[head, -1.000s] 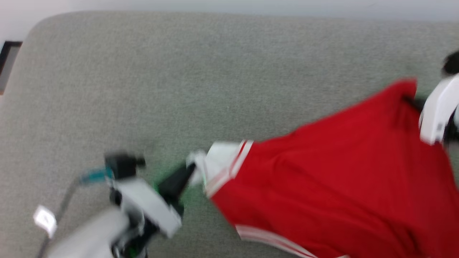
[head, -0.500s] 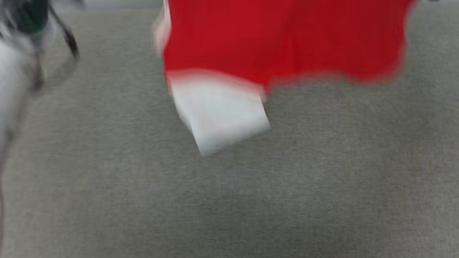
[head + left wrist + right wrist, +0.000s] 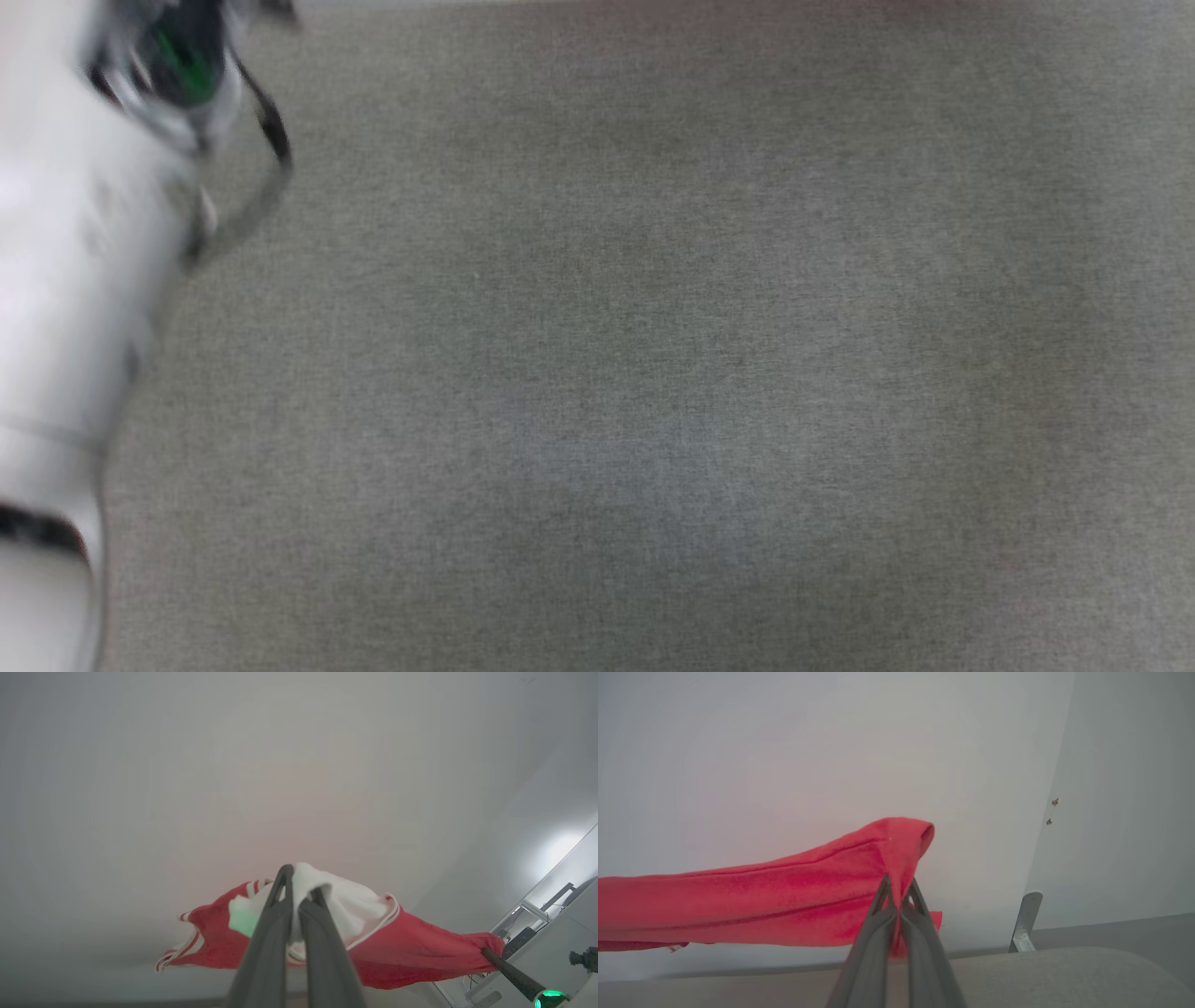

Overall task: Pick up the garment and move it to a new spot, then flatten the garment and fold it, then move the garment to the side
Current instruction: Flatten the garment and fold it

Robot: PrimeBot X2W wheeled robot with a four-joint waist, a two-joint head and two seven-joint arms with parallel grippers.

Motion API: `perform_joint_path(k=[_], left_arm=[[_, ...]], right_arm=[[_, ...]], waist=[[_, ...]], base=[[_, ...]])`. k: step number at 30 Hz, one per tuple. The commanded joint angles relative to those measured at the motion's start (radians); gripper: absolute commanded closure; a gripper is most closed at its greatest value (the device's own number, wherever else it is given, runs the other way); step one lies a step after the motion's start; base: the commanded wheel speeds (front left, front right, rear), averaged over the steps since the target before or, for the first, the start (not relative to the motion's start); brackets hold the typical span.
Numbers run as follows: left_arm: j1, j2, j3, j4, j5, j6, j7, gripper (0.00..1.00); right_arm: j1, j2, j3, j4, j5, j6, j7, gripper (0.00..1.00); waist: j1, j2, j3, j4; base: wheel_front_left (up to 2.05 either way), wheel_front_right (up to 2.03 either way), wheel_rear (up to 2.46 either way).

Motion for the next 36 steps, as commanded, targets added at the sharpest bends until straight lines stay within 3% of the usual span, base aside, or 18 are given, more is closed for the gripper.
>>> perform_joint_path(k=[1,10,18,28,36], left_arm=[[0.080,0.012,-0.004,-0.048,-0.026,-0.004,-0.022,1.00],[0.490,0.104,-0.048,-0.341,-0.079,-0.004,-0.089,1.00],[0.825,0.210,-0.070,-0.635,-0.096,-0.004,-0.099,1.00],[1.209,0.247,0.072,-0.865,0.027,-0.004,-0.098,1.00],[1.435,0.265,0.147,-1.006,0.102,-0.004,-0.098,1.00]], right_arm=[[0.060,-0.008,0.016,-0.029,0.021,-0.001,0.010,1.00],[0.412,-0.123,0.108,-0.326,0.184,-0.001,0.093,1.00],[0.779,-0.316,0.135,-0.690,0.376,-0.001,0.218,1.00],[1.235,-0.514,0.055,-1.075,0.484,-0.001,0.293,1.00],[1.463,-0.565,-0.079,-1.233,0.488,-0.001,0.298,1.00]], waist=[[0.0000,-0.0001,0.005,0.007],[0.0000,-0.0001,-0.003,0.027],[0.0000,-0.0001,-0.054,0.022],[0.0000,-0.0001,-0.077,0.000],[0.0000,-0.0001,-0.060,-0.017]], base=[[0.00,0.00,0.00],[0.00,0.00,0.00],[0.00,0.00,0.00],[0.00,0.00,0.00],[0.00,0.00,0.00]])
